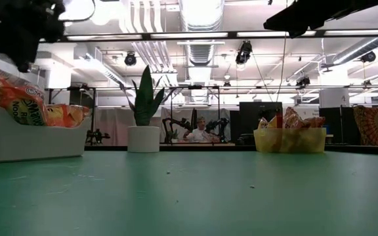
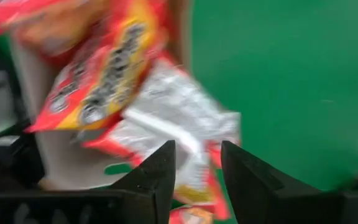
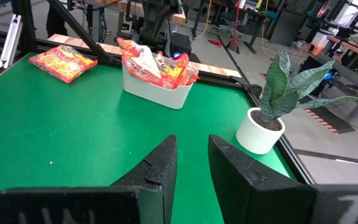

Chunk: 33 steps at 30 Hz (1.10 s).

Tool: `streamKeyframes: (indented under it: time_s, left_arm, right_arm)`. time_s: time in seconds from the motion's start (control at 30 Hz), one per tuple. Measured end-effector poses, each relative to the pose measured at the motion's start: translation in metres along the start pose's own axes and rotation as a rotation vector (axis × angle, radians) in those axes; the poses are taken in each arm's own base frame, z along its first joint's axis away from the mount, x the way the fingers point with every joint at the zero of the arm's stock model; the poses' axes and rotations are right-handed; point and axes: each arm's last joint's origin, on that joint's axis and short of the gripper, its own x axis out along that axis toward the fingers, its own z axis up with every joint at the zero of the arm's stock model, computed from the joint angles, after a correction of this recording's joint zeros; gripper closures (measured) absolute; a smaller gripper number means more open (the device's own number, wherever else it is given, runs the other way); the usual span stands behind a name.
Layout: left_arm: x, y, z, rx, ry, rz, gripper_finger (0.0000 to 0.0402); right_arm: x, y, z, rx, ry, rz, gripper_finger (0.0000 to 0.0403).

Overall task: Sort Maruchan noodles
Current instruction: Put the orange noodle pack into the white bin

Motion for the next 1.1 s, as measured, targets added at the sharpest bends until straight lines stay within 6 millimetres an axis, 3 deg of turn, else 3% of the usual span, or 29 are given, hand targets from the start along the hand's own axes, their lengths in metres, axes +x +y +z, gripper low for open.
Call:
streamKeyframes:
  time_s: [0.17,0.37,0.53,0.67,1.1]
  left_arm:
    - [-0.009,-0.028,0.005,0.183,-0.054,-0.136,0.0307]
    - [0.026,-0.059,0.001,0.398,0.027,-0.099,0.0357]
    - [0.054,-0.055,-0.001,0.397,0.153,0.213,0.0396]
    - [0.063,-0.052,0.001,0.388,0.154,0.381,0.0397]
    - [0.092,-0.043,0.0,0.365,0.142,0.475,0.0401]
  right_arm:
    - [0.0,0.0,0.0,0.0,0.0,0.0,0.0321]
    - [0.0,0.0,0.0,0.0,0.001,0.0,0.0321]
    - [0.0,0.0,-0.001,-0.002,0.011,0.002,0.0321]
    - [0.0,0.0,-0.002,-0.003,0.015,0.003,0.0321]
    - [0.0,0.0,-0.002,-0.003,0.018,0.003,0.0321]
